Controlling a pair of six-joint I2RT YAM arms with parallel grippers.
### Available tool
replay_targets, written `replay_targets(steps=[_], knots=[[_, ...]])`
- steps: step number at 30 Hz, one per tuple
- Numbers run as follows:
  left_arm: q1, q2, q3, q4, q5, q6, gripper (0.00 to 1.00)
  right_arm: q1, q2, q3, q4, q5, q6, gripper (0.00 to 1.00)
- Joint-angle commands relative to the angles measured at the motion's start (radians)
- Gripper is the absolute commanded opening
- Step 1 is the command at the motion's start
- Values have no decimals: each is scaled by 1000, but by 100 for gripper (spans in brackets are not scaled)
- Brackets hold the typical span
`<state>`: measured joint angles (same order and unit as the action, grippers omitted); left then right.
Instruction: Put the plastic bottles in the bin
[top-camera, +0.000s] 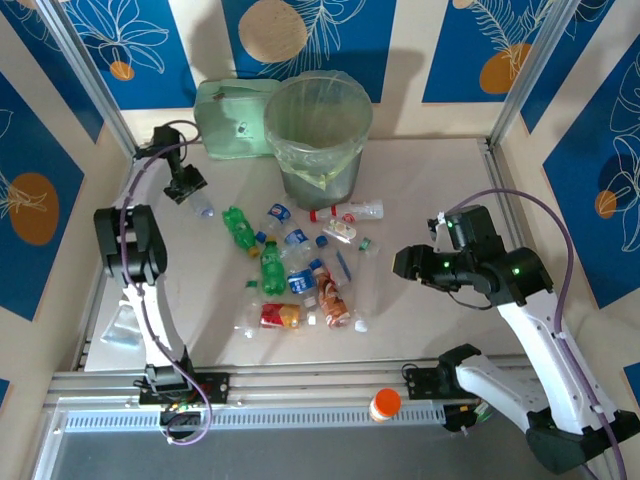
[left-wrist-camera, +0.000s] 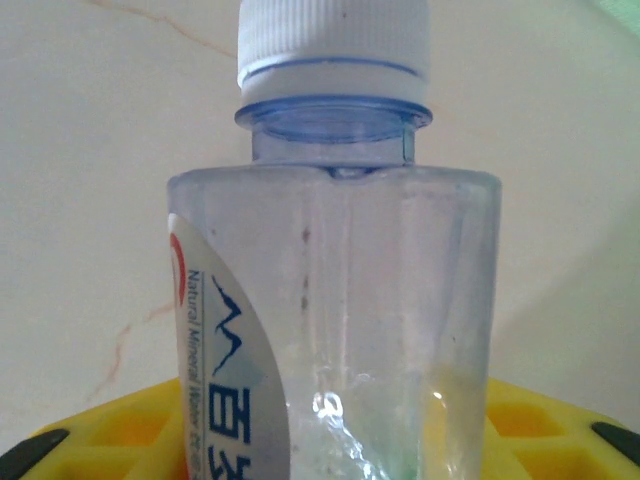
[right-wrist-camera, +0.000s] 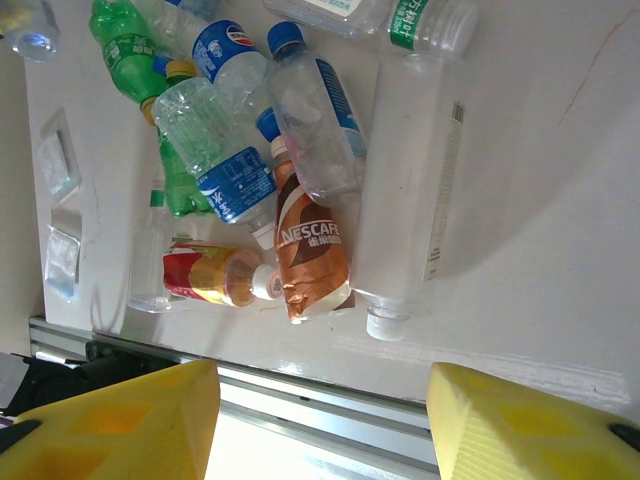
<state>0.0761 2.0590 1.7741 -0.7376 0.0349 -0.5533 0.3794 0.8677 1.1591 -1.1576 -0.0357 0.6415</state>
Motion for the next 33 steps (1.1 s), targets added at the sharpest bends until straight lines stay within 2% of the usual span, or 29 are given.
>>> replay_targets(steps=[1,10,15,18,25,29,33], knots=[[-23,-161,-93,57,61,-35,48,9,-19,-16,38,-37,13,57],[-55,-535,-328,40,153,-147,43,11,-10,13,92,-69,-20,57],[-127,-643,-409,42,184,-224,42,12,-2,18,150,-100,3,57],[-151,-676,-362,-5,177,-245,42,12,3,30,163,-104,4,57],[-267,-644,-90,-158,115,-204,42,20,19,47,198,-110,31,57],[-358,-577,27,-75,93,-159,42,14,31,83,203,-89,-6,57],[-414,-483,117,37,129,-148,43,-14,29,71,224,-115,-28,57]])
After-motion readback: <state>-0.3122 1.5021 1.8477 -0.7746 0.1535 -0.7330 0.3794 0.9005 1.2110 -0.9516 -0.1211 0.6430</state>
